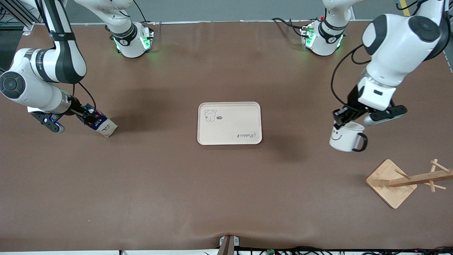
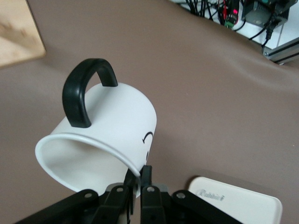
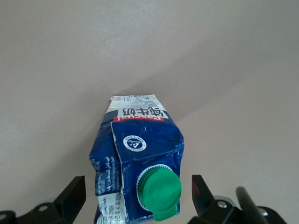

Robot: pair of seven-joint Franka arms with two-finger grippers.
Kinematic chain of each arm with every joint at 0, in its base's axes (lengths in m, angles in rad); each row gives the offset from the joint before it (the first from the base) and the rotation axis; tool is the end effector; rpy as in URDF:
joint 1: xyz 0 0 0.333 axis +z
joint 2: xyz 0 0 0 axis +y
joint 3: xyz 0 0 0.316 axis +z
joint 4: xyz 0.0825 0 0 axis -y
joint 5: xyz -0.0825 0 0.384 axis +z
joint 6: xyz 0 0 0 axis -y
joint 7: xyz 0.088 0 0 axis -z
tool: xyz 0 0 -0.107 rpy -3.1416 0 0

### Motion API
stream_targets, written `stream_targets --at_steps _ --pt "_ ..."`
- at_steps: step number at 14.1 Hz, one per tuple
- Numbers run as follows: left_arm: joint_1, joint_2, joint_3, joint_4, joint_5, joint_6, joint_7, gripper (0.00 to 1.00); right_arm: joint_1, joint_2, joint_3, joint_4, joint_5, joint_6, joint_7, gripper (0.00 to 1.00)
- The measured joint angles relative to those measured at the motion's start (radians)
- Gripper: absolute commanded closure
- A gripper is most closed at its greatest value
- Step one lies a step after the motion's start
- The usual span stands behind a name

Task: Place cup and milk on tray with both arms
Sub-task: 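Lift the white mug off the stand with the left gripper toward the tray, then lower the mug onto the tray with the left gripper while the right carries the carton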

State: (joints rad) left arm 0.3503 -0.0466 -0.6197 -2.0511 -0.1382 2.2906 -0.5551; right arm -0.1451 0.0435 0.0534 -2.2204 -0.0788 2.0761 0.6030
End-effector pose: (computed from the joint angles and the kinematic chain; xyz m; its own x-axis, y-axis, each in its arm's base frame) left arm 0.5446 -0.1575 0.4833 0.9138 0.3649 0.1785 0.3230 -0.9191 0.2256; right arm 0.5083 -0.0508 0.3418 0.7845 -0.6081 -0.1216 -0.5903 -0.7923 0.1544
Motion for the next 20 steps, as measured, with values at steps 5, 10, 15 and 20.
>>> stream_targets --at_steps 5,10,15,20 --pt "-0.026 0.098 -0.116 0.054 0.000 -0.012 -0.227 1.00 -0.001 -0.001 -0.001 -0.016 -0.002 0.009 -0.051 0.59" --pt "-0.209 0.283 -0.121 0.213 0.057 -0.119 -0.505 1.00 -0.005 -0.022 -0.004 -0.012 -0.001 -0.064 -0.124 1.00" --pt "-0.355 0.488 -0.117 0.320 0.101 -0.129 -0.724 1.00 -0.005 -0.040 -0.003 0.075 0.006 -0.171 -0.173 1.00" --pt "-0.412 0.616 -0.111 0.342 0.110 -0.191 -0.899 1.00 -0.005 -0.011 -0.003 0.292 0.130 -0.452 -0.213 1.00"
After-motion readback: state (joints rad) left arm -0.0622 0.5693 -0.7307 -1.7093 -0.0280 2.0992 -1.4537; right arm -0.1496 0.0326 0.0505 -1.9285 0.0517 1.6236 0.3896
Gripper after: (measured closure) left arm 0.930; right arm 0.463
